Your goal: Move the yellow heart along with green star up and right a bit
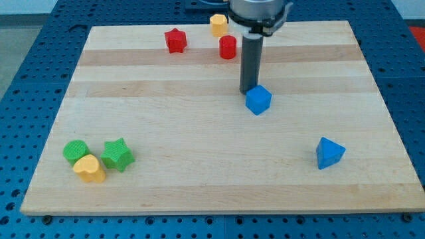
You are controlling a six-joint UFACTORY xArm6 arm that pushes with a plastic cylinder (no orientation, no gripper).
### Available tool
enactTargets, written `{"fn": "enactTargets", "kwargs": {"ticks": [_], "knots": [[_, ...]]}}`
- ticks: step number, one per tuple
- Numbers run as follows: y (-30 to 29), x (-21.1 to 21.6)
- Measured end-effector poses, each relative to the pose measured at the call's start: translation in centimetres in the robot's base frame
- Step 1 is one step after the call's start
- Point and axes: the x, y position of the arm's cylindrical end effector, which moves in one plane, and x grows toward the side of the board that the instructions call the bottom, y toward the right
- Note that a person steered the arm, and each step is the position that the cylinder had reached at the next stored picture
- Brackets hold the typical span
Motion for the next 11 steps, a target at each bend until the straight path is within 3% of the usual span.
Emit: {"fn": "enactTargets", "kwargs": {"ticks": [3, 4, 5, 7, 8, 10, 11], "knots": [[5.8, 8.3], [4.4, 8.7], [-0.7, 9.4], [-2.5, 15.9], [-7.4, 19.6], [-12.1, 20.8], [-18.0, 20.8]]}}
